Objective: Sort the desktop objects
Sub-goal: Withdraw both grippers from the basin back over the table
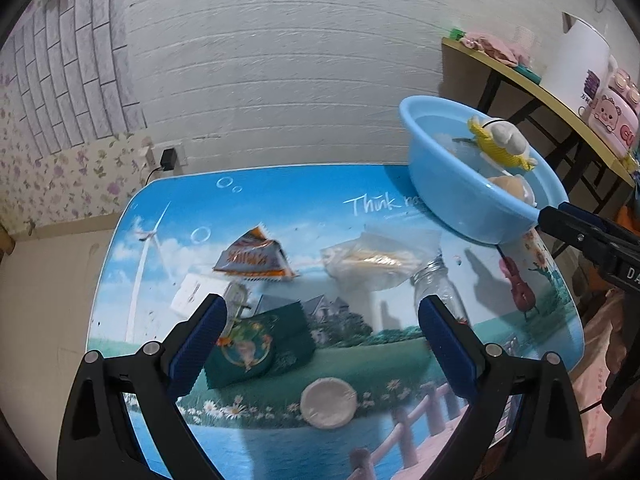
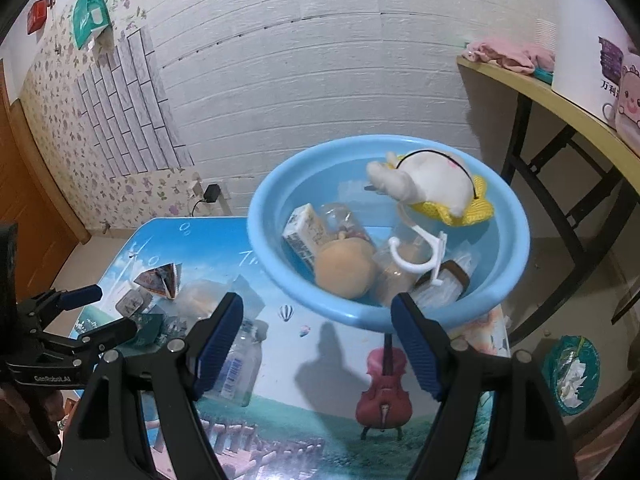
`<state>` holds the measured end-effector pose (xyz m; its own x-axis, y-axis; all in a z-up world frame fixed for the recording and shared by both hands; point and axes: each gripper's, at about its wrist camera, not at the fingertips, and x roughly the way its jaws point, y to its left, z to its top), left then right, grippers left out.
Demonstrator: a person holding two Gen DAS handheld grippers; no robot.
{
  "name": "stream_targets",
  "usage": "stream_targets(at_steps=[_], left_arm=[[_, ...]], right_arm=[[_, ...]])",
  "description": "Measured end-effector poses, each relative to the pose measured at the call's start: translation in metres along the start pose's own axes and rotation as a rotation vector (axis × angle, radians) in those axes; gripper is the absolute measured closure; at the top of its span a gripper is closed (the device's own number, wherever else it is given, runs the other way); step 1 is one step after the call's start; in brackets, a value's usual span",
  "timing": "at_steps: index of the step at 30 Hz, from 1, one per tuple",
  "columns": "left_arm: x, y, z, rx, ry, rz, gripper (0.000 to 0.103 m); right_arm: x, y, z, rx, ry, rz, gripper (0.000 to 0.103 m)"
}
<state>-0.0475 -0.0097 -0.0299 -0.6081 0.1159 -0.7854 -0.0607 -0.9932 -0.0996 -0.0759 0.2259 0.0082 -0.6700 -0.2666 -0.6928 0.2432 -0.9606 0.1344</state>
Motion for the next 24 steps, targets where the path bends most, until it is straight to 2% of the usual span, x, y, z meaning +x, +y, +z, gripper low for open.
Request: stream_targets(at_steps=[6, 12, 24], left_arm=[[0.004, 0.003, -0.009, -0.049, 0.014, 0.015, 0.006], [0.005, -0.002, -0.011, -0.056, 0.011, 0.023, 0.006], [0.009, -0.006, -0.024, -0.067, 0.023, 0.034, 0.006]], right_arm=[[-0.001, 0.007, -0.005, -0.033, -0.011, -0.005, 0.026], [-0.004, 0.003, -0.007, -0.005, -0.009, 0.053, 0.026], [0.000, 0.010, -0.019, -0.054, 0.004, 0.087, 0.026]])
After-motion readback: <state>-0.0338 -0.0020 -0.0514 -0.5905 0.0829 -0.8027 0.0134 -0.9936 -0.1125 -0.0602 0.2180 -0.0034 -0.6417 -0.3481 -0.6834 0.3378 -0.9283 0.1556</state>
